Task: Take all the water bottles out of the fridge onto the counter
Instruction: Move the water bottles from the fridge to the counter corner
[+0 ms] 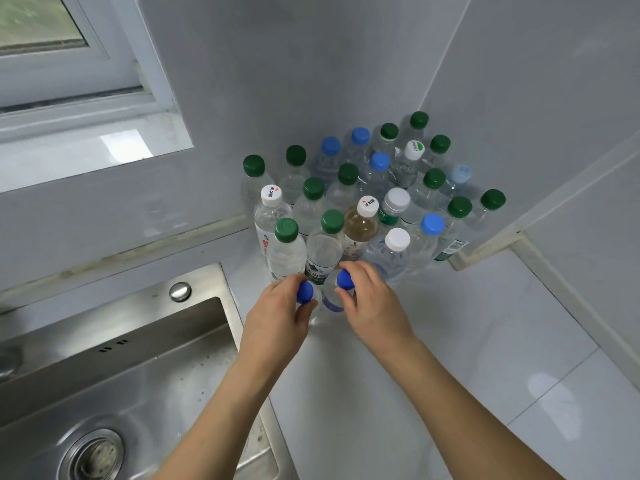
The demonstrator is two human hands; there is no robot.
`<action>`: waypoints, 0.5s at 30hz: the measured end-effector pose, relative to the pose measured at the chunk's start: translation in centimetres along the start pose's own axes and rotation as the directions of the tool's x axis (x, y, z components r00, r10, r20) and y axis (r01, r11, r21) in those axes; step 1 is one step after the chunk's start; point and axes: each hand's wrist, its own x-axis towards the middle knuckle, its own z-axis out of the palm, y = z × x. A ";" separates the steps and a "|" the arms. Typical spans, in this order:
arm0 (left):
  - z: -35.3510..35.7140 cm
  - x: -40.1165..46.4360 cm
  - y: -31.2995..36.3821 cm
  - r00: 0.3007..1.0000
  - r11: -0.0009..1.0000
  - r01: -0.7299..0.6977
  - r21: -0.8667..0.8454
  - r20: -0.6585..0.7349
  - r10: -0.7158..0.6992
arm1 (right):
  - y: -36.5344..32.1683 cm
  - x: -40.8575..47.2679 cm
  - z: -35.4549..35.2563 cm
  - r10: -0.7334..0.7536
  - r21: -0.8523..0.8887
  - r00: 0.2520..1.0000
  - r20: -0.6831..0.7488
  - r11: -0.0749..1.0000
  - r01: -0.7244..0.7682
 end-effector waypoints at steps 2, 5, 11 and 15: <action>0.2 0.1 0.2 1.000 1.000 -0.017 0.006 -0.022 0.018 | 0.3 -0.2 0.5 -0.010 0.029 0.999 -0.043 1.000 0.011; 0.6 0.2 0.2 0.998 0.999 -0.047 0.027 -0.041 0.048 | 0.6 -0.3 1.1 -0.004 0.066 0.998 -0.062 0.998 0.009; 1.3 0.1 -0.4 0.995 0.996 -0.058 0.060 -0.074 0.062 | 0.7 -0.4 1.4 -0.021 0.055 0.998 -0.054 0.998 0.024; 1.2 -0.1 -0.1 0.996 0.996 -0.060 0.068 -0.062 0.065 | -0.1 -0.4 0.3 0.038 0.036 0.999 0.013 0.999 -0.039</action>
